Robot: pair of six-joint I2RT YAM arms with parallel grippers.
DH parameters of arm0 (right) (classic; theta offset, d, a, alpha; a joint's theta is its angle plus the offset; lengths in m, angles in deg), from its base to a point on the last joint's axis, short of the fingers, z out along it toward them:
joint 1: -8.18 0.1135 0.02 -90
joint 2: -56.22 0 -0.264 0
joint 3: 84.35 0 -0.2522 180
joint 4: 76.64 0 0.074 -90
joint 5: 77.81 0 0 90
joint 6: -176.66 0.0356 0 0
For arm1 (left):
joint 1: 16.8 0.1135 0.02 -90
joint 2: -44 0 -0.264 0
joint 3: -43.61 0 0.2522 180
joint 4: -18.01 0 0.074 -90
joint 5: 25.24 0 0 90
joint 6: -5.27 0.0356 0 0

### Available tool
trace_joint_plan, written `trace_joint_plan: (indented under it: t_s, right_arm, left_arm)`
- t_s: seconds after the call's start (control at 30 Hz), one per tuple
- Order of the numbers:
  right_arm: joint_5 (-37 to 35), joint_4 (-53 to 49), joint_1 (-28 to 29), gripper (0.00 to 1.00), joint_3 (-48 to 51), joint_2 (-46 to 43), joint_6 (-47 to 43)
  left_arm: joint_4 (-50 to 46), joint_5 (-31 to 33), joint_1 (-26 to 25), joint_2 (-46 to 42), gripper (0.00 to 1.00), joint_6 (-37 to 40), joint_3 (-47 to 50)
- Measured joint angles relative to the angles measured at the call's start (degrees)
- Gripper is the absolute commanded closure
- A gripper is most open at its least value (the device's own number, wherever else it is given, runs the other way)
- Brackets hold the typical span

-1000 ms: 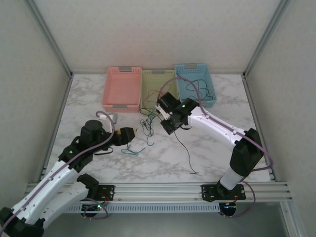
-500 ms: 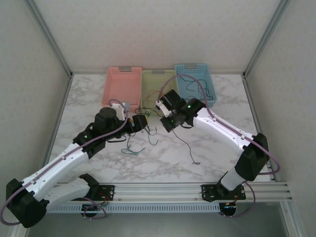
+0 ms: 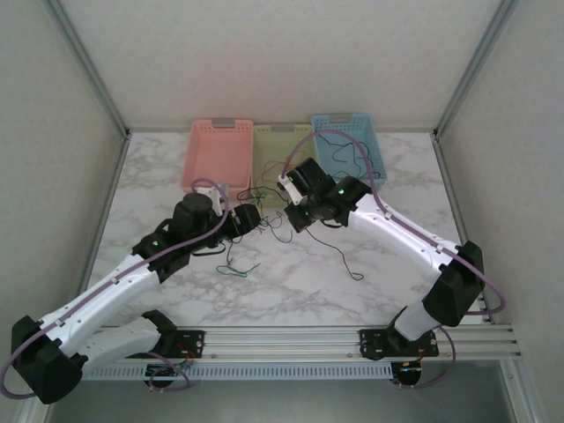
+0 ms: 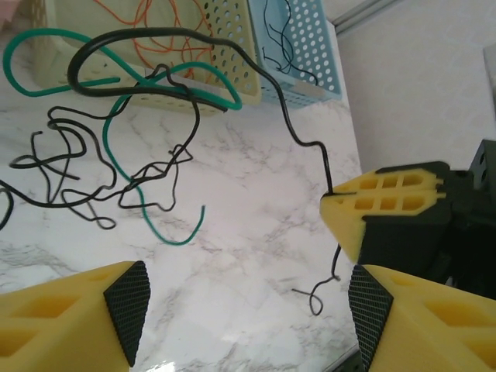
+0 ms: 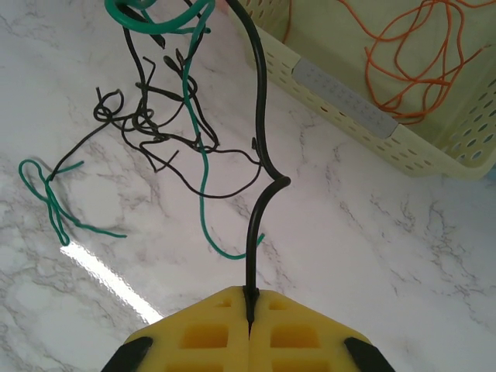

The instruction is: Untangle the cables

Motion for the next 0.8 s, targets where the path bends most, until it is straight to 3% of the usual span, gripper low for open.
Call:
trace_joint_plan:
  t_s: [0.37, 0.57, 0.8]
  right_arm:
    - [1.46, 0.11, -0.02, 1.00, -0.28, -3.91, 1.97]
    - [2.99, 0.33, 0.00, 1.00, -3.67, -6.91, 0.94]
    - [7.23, 2.01, 0.00, 1.00, -7.48, -9.01, -0.90]
  left_arm:
    - [-13.46, 3.23, -0.02, -16.37, 0.27, 19.80, -6.84]
    - [-22.23, 8.96, -0.02, -19.56, 0.28, 28.28, -14.62]
    - [-27.41, 10.27, -0.02, -22.27, 0.25, 34.64, -15.08]
